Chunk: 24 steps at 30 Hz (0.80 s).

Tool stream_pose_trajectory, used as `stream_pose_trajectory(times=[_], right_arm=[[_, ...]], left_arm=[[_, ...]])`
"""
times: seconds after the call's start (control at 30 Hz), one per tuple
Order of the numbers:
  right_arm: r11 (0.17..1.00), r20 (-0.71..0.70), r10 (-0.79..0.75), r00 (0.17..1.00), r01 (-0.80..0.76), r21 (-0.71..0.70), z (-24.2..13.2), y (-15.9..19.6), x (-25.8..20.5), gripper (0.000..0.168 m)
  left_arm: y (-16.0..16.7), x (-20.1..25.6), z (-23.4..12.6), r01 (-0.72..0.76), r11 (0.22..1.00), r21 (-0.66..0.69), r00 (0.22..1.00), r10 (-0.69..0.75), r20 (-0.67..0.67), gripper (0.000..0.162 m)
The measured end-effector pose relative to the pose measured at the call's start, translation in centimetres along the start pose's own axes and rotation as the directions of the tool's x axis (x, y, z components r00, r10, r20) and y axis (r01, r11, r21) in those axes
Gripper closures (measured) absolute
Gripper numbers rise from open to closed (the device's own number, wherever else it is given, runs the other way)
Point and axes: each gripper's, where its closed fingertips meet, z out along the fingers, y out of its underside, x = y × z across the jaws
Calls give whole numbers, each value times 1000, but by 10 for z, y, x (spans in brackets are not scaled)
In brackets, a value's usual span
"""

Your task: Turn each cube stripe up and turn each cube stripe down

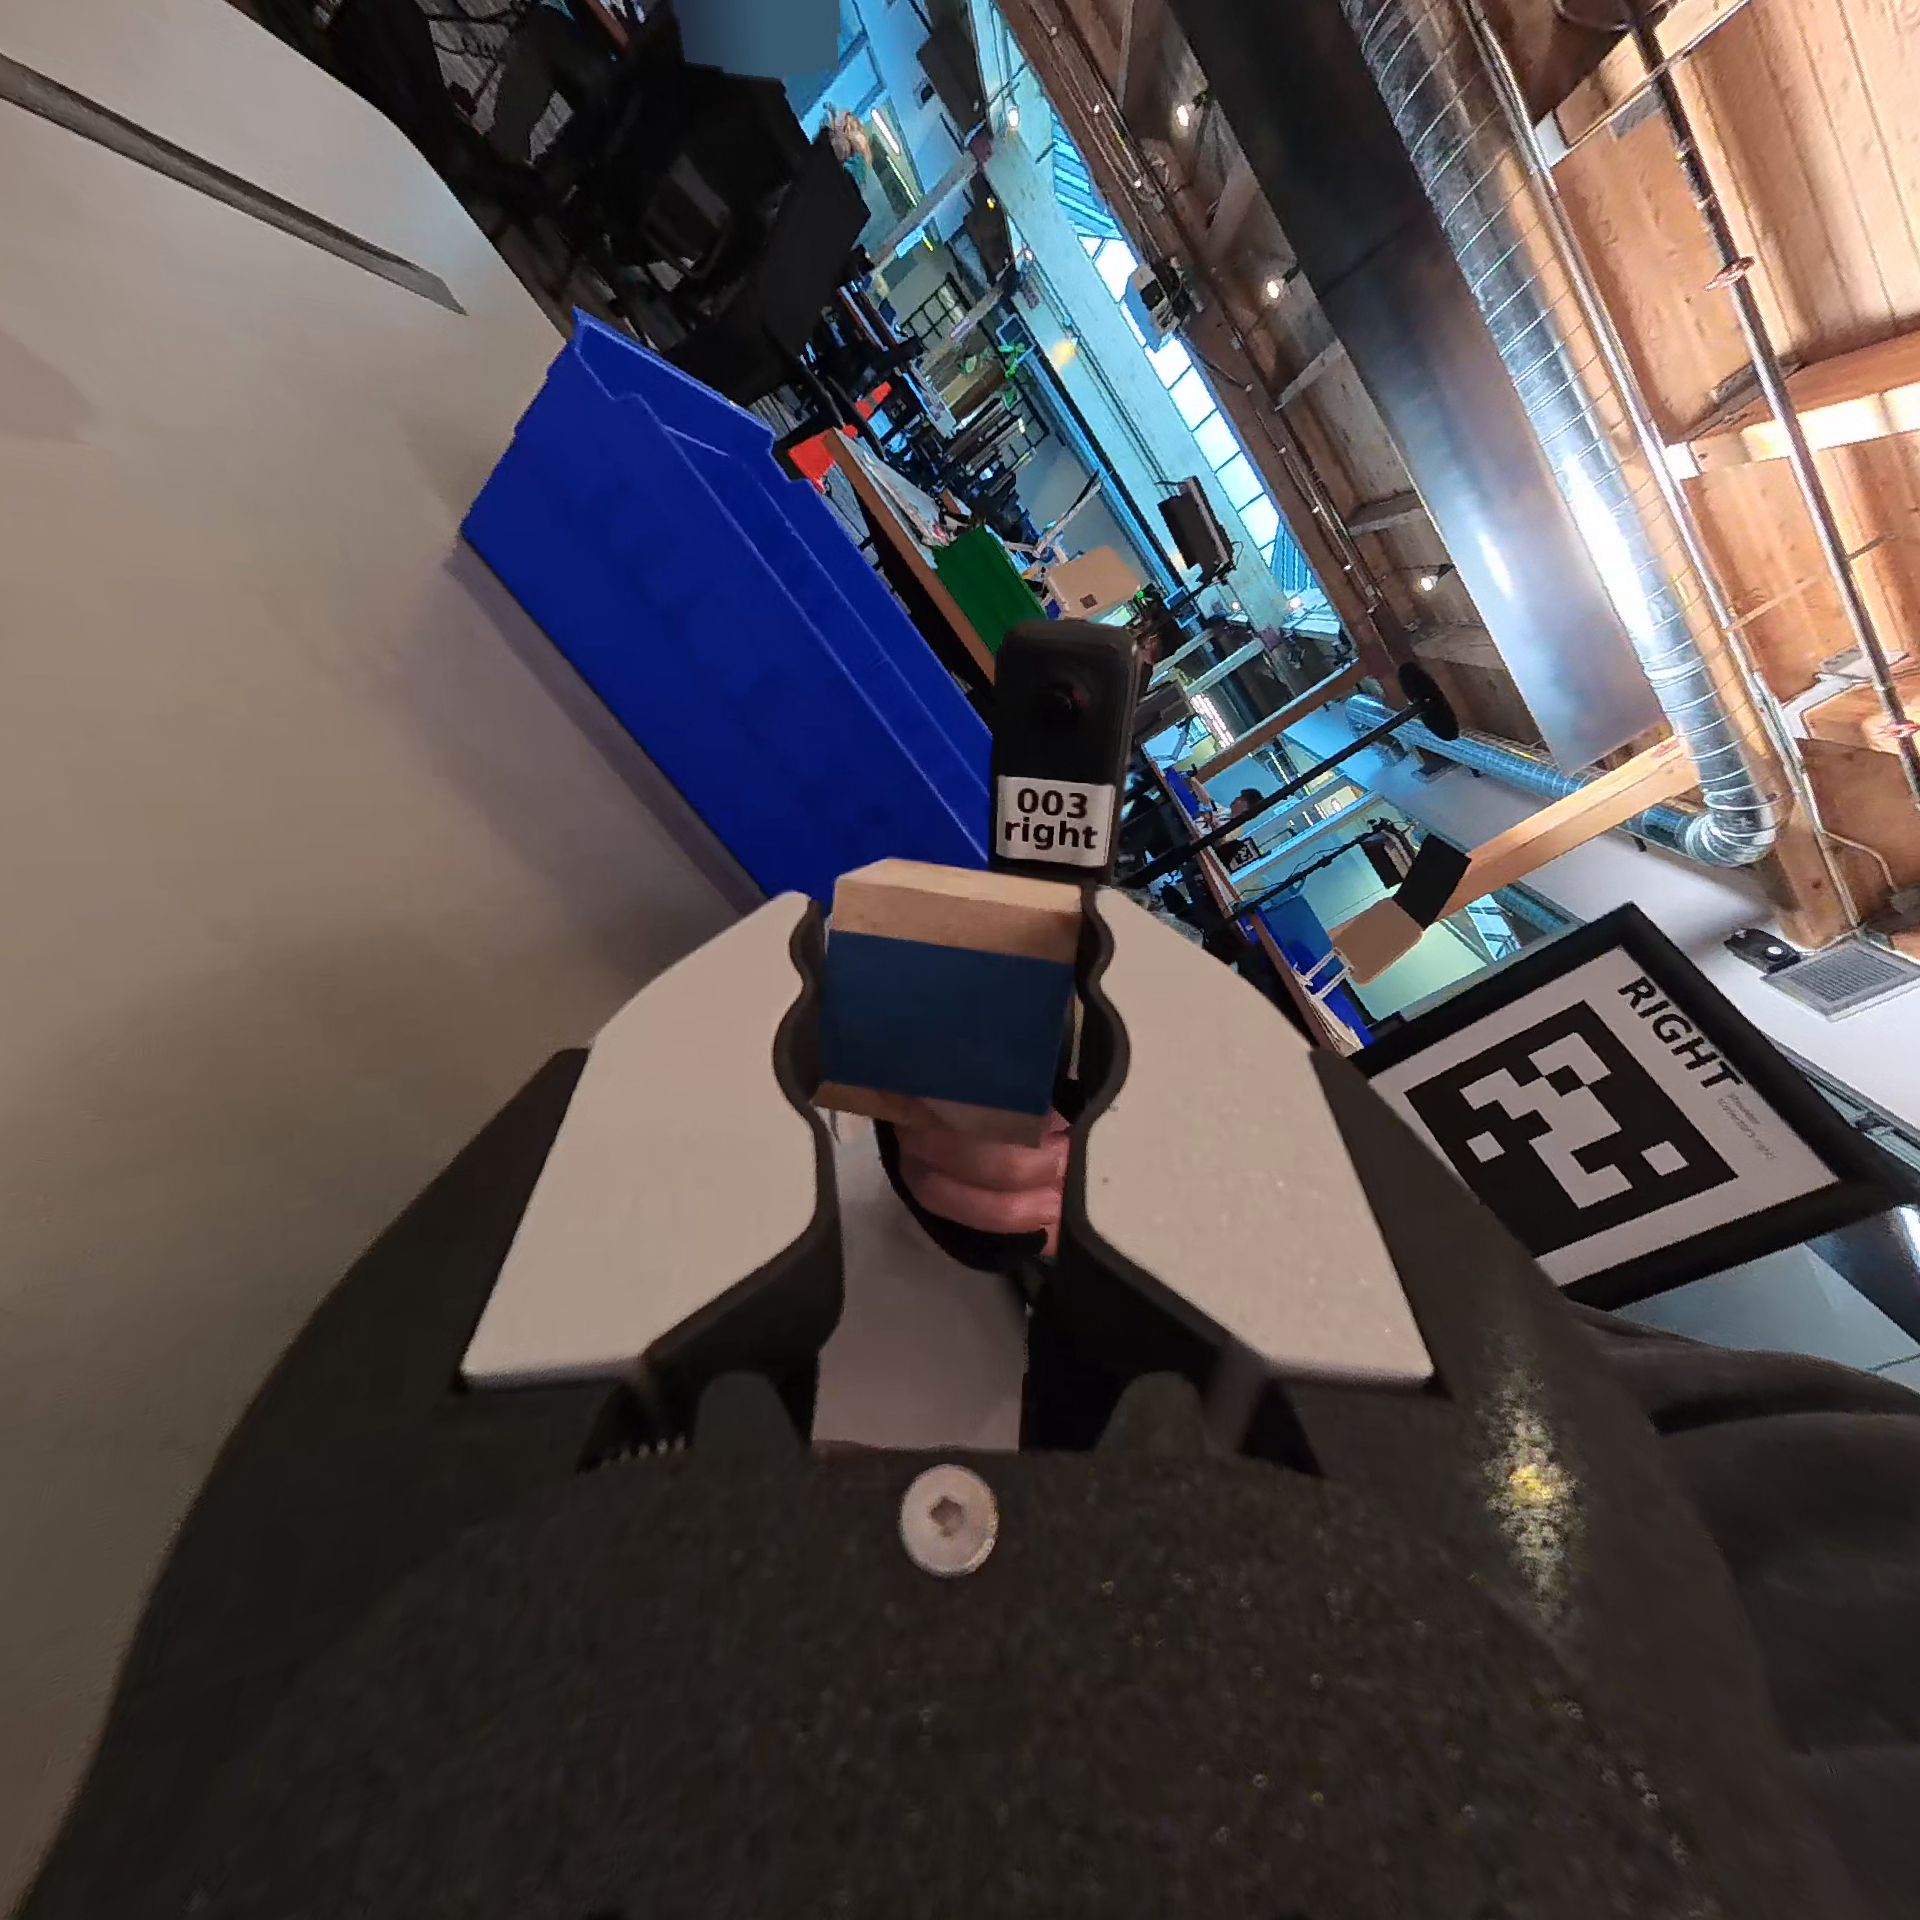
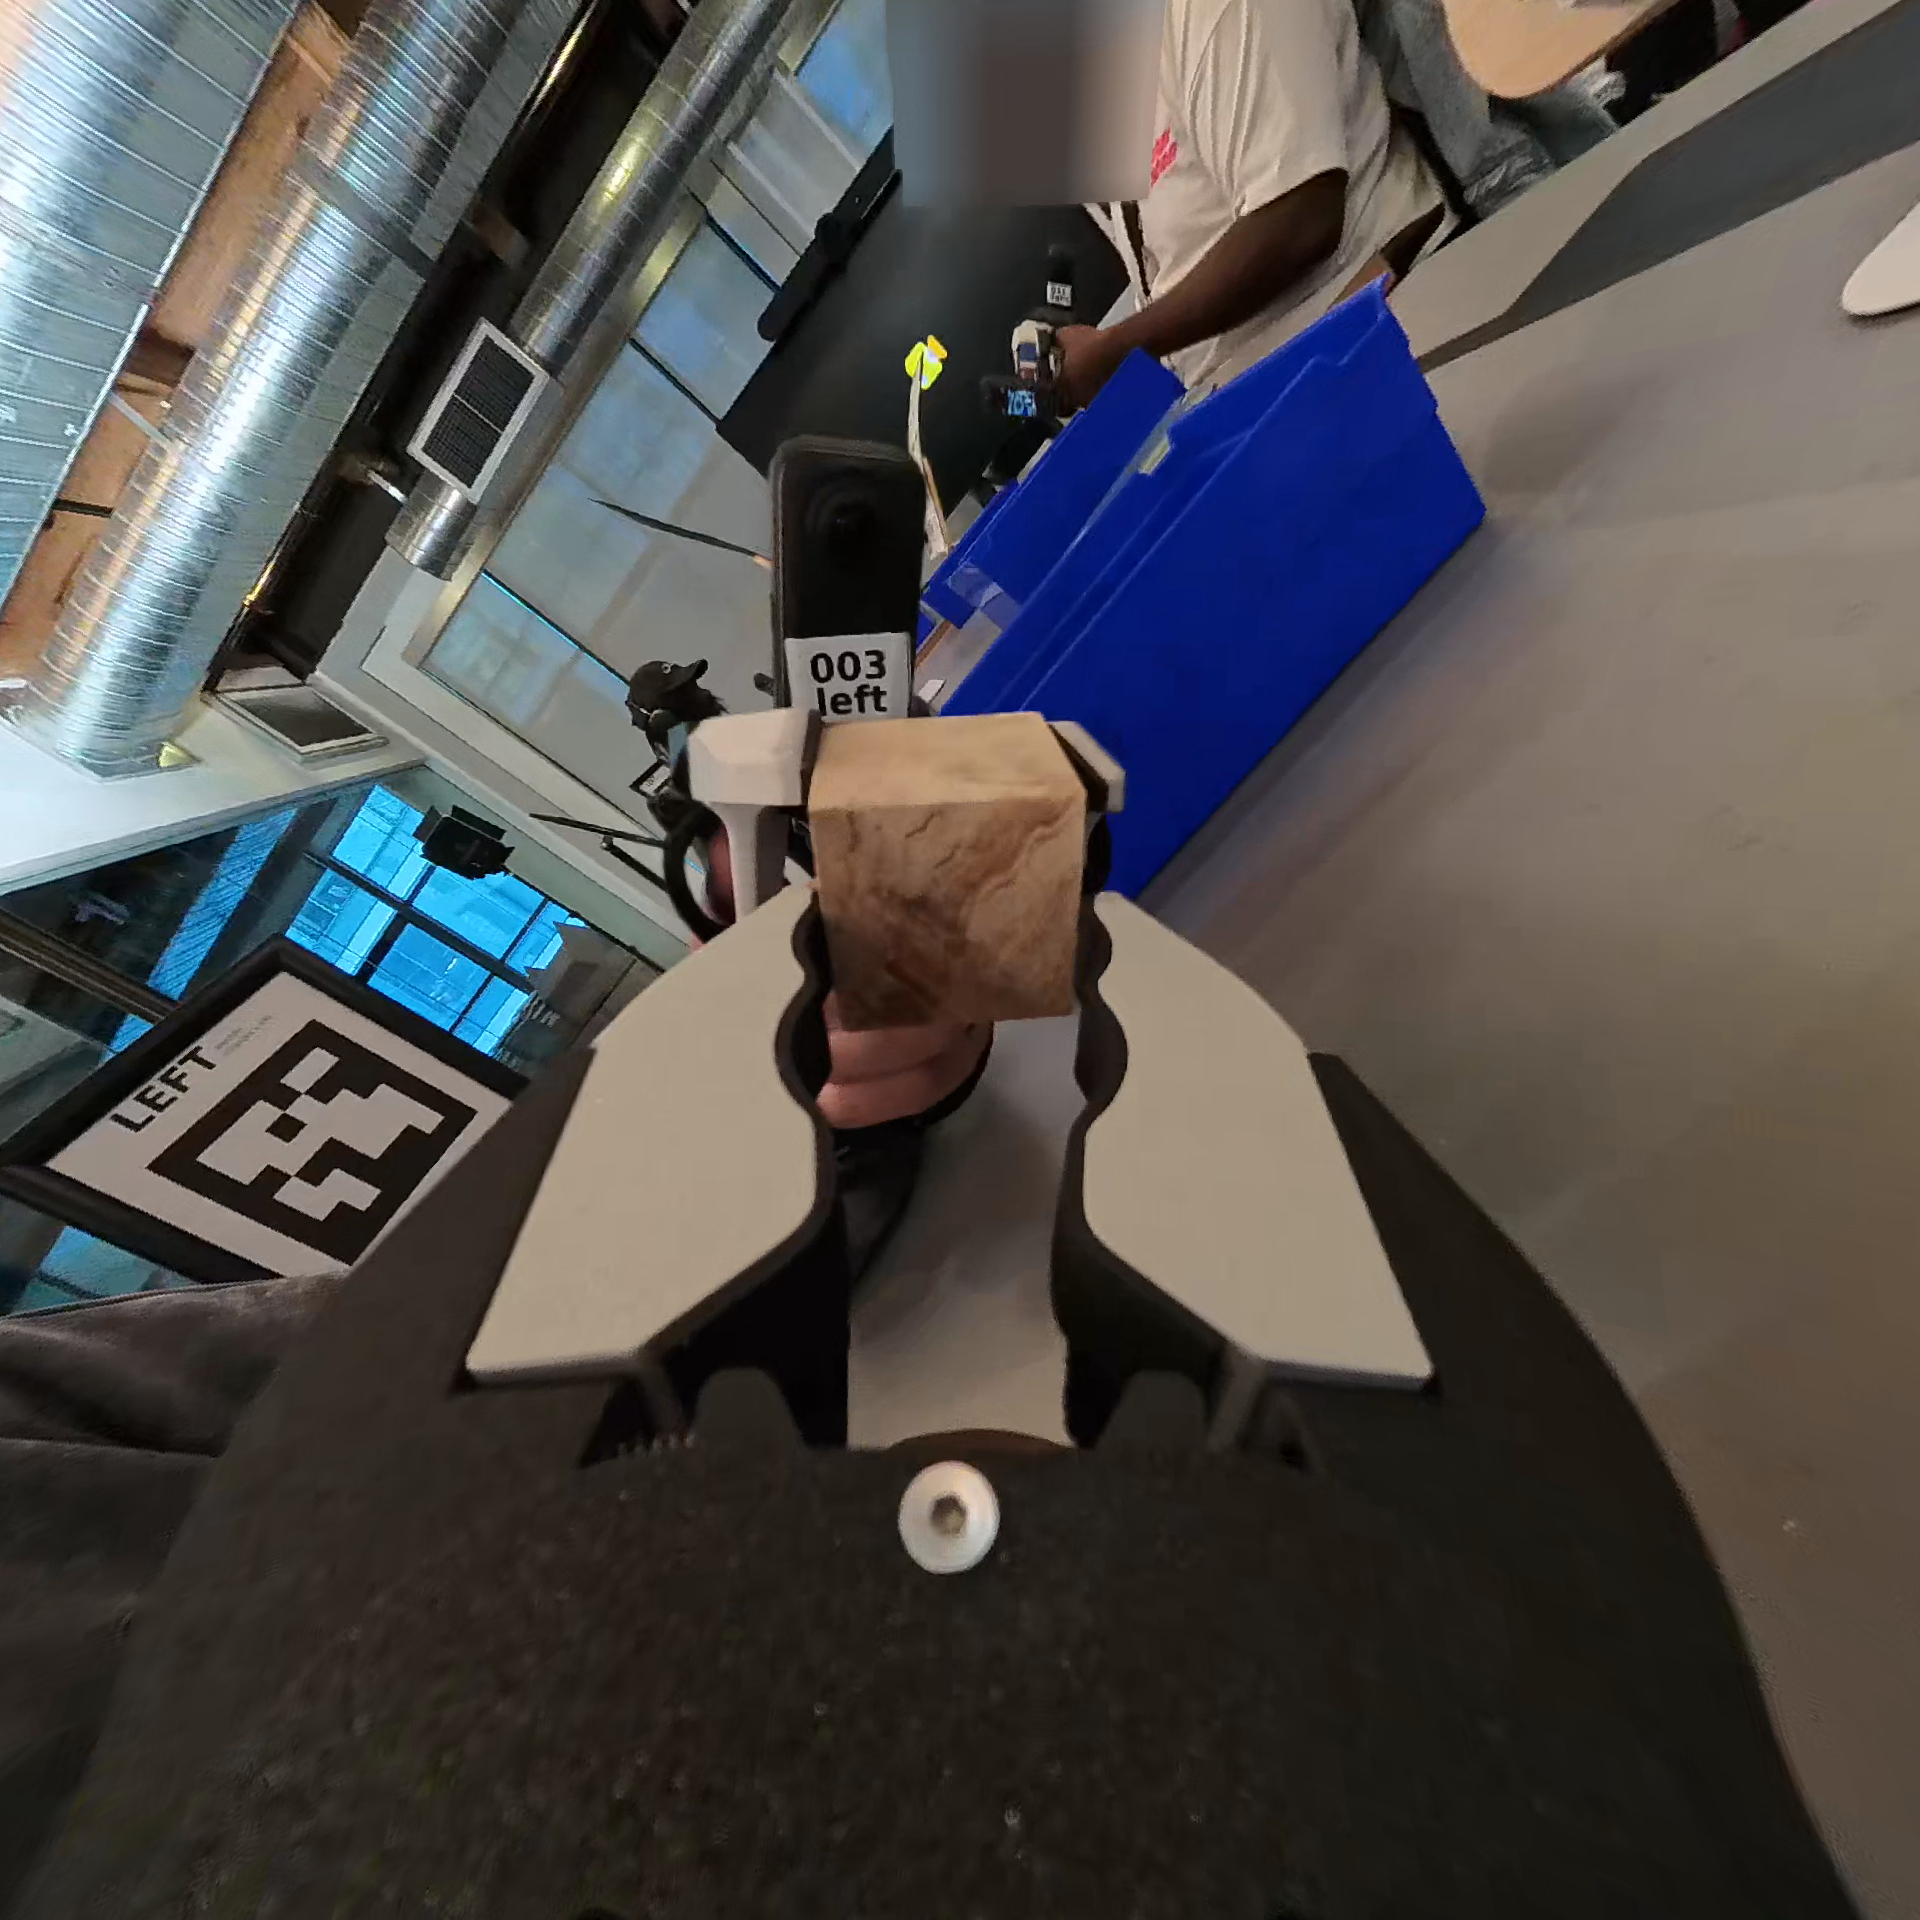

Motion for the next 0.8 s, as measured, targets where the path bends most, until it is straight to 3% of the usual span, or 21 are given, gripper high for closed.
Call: stream_pose_trajectory(times=[0.07, 0.13, 0.23, 0.33, 0.43, 0.63, 0.73, 0.8], right_arm=[[1000, 11, 0, 1000, 0, -2, 0, 0, -3, 123], [1000, 4, -2, 1000, 2, -2, -1, -2, -5, 123], [1000, -13, -22, 1000, 22, 2, -8, -7, -8, 123], [998, -32, -68, 997, 68, -3, -14, -14, -13, 123], [991, -100, -137, 986, 136, -14, -22, -21, -13, 124], [968, -244, -251, 937, 246, -48, -50, -46, -20, 124], [930, -410, -363, 837, 352, -106, -96, -79, -28, 123], [908, -572, -405, 714, 389, -157, -145, -102, -26, 123]], left_arm=[[-1, 4, -3, -5, 1000, -12, 1000, 4, -10, 117], [-9, 11, -15, -41, 999, 14, 999, 42, -8, 93], [-15, 3, -50, -193, 980, 44, 966, 182, 184, 74], [3, -23, -86, -346, 938, -9, 834, 312, 454, 77], [44, -38, -105, -449, 888, -101, 701, 420, 576, 80], [67, -24, -87, -522, 825, -217, 652, 550, 522, 86], [75, -28, -84, -547, 783, -297, 595, 612, 521, 89], [77, -26, -82, -564, 764, -314, 576, 636, 513, 90]])
